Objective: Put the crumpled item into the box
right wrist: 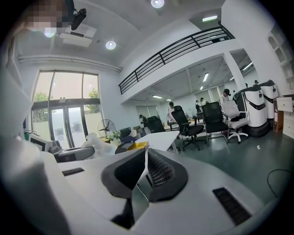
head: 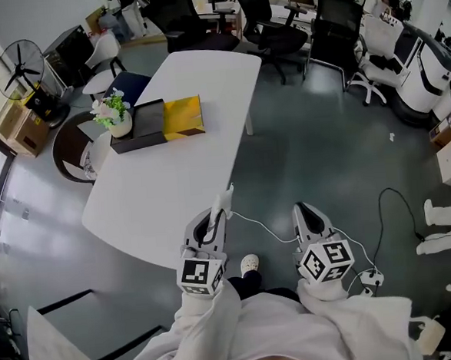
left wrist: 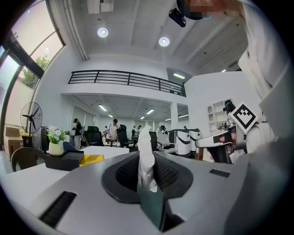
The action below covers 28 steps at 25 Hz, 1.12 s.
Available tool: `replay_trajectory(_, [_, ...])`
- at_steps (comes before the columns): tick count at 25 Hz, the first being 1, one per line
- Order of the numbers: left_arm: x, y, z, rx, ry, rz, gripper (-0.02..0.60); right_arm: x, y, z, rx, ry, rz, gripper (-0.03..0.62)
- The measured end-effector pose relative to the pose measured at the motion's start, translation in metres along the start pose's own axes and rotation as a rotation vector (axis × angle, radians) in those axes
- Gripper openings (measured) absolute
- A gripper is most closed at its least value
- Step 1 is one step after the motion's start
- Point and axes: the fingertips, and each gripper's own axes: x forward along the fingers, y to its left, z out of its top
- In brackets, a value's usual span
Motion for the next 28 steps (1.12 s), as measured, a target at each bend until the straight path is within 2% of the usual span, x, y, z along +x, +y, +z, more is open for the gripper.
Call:
replay_trajectory(8, [0.033,0.024,0.000,0.007,-0.005,-0.004,0.063,0.042,-0.008,0.010,-0.004,-0.012,0.005,0.040])
replay_trajectory(14, [0.036,0.030,-0.006,0.010,0.020,-0.009,0.063,0.058,-0.003,0.008,-0.006,-0.002,0.024,0.040])
replay_trajectory(28, [0.032,0.064,-0.018,-0.040,0.042,0.096,0.062,0.096,0.016,-0.003,-0.032,0.079,0.113,0.040])
